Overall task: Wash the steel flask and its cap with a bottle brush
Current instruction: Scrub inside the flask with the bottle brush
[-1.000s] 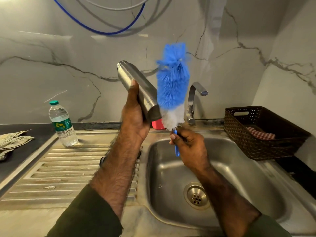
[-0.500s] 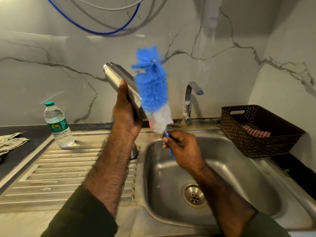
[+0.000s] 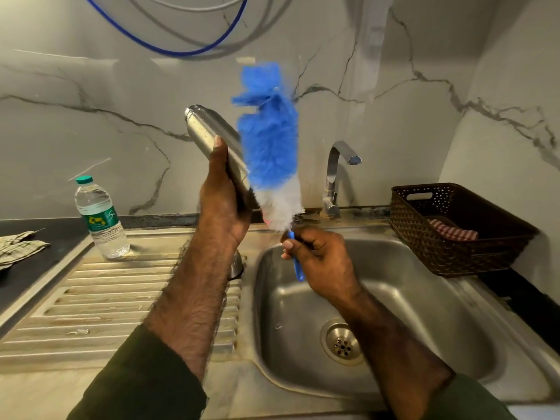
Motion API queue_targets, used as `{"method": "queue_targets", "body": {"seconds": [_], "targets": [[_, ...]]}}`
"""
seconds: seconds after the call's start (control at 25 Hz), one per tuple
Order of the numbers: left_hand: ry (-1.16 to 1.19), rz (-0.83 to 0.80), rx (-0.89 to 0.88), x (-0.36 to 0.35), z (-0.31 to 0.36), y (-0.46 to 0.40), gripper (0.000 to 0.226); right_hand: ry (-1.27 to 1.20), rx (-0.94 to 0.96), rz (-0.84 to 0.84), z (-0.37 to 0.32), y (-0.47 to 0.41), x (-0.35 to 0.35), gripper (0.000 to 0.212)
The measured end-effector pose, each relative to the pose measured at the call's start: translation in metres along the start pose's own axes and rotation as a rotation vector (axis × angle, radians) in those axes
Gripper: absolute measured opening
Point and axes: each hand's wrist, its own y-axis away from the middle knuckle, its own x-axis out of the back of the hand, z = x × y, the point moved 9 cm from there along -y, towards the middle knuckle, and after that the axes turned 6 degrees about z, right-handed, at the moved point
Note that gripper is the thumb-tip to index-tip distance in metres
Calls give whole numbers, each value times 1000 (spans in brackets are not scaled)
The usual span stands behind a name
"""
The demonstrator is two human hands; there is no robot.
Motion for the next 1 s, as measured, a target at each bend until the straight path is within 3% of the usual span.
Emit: {"method": "queue_targets", "body": {"seconds": [0.08,0.32,0.48,0.68,0.76,0.88,1.0], "targets": [[-40,-29,75,-4,-14,4,31,11,69,-8,-14,0,-9,9],[1,19,-38,-9,4,5,50,23,-20,43,9,-7,15,8],[-32,-28,22,0,-9,0,25,54,103,-27,-10,0,-9,10],[17,-107,66,-12,-19,-1,65,31,33,21,2,-6,7,17],[60,-141,57,-10,-14,-7,65,80,-11,-46,10,1,1,14],[6,-129,41,-10,-14,-4,46,13,42,-7,-6,-3,-5,13],[-37,-10,36,-9,-19,-1,58,-54,29,54,-6,-14,12,14]]}}
